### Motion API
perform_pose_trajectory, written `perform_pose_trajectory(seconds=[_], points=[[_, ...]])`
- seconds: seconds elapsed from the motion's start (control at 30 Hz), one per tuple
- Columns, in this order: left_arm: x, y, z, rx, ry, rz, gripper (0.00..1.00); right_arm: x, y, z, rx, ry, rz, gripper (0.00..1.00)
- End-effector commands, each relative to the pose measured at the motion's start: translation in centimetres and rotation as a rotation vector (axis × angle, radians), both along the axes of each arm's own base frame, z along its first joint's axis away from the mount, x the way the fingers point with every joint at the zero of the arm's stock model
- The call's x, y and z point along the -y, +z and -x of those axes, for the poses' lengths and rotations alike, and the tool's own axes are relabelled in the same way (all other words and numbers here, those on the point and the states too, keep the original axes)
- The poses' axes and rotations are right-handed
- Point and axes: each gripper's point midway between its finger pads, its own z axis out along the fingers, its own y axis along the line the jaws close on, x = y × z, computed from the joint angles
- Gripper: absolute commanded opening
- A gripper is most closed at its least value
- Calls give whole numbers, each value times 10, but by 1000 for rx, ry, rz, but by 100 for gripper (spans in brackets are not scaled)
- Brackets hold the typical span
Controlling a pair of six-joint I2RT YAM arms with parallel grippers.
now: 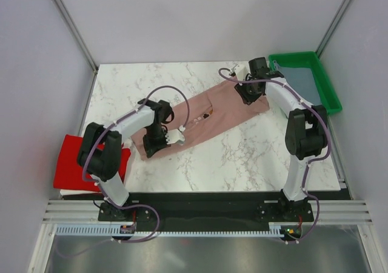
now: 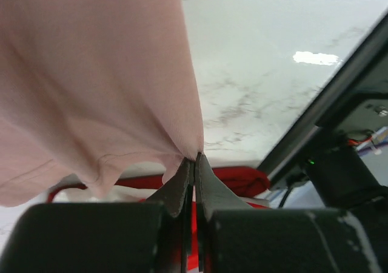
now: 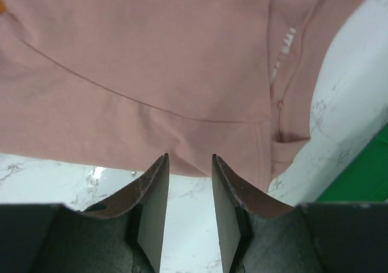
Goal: Fold and stack the t-shirts
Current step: Fold the tshirt
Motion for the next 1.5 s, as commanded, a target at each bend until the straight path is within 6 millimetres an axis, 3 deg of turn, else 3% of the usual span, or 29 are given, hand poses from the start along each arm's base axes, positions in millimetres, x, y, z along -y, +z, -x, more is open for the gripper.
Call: perform_pose_trajectory(seconds=[0.0,0.23,0.47,0.63,0.83,1.03,1.2,1.23,1.3,1.33,1.43,1.47], points=[[3,20,38,-64,30,-31,3,22,-16,6,-53,-86,18,42],[35,31,71,-108,-21,-18,3,36,-35,11,-103,-134,28,39],[59,33,90,-142,-77,2,2,44,-51,7,-125,-153,51,38],[69,29,106,-189,-130,4,2,48,-66,-9,-137,-186,41,38],[92,18,124,-253,-198,9,2,42,-91,-43,-147,-202,27,38],[136,15,133,-300,-238,65,2,31,-93,-75,-113,-197,-7,38],[194,8,126,-326,-232,126,6,14,-91,-93,-85,-164,-63,40],[215,18,128,-345,-242,182,9,11,-90,-99,-73,-161,-69,40],[234,23,131,-371,-240,208,15,3,-90,-103,-64,-156,-74,40],[251,35,129,-347,-263,255,20,2,-86,-107,-53,-153,-78,40],[266,64,126,-334,-289,318,26,-4,-80,-108,-38,-139,-78,41],[259,72,131,-357,-288,296,26,-4,-76,-108,-32,-137,-79,41]])
